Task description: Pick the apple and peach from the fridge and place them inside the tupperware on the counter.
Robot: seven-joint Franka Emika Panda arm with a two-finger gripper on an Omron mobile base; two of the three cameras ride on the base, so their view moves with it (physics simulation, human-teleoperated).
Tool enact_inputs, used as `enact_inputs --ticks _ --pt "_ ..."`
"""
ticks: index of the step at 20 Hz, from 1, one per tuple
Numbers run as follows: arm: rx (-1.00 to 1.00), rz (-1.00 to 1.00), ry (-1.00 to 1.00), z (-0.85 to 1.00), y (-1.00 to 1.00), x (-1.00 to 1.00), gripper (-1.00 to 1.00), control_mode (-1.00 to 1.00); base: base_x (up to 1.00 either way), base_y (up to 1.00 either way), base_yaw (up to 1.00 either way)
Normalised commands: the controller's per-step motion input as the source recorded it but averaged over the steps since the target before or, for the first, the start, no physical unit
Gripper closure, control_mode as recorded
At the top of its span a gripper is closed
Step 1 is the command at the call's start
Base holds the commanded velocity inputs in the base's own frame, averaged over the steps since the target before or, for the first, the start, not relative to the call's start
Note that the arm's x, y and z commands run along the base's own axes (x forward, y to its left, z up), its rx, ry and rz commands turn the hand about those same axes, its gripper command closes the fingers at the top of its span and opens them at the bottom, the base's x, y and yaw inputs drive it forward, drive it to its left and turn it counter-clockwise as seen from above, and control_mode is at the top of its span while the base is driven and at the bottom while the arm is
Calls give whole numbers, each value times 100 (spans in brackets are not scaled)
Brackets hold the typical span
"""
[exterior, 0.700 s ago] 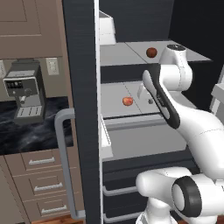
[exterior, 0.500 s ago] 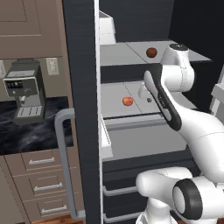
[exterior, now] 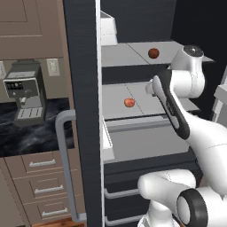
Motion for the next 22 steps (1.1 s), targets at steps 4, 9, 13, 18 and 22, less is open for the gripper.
enact_inputs --ticks 4,9,13,18,22 --pt "0 -5 -8 47 -25 35 -100 -100 0 0 0" --pt "0 -2 -19 57 -10 40 -100 -100 0 0 0" --pt "0 0 -19 31 -8 35 -100 -100 0 0 0" --pt "0 0 -19 8 -20 41 -100 -100 0 0 0" --pt "0 0 -9 12 -20 32 -100 -100 0 0 0"
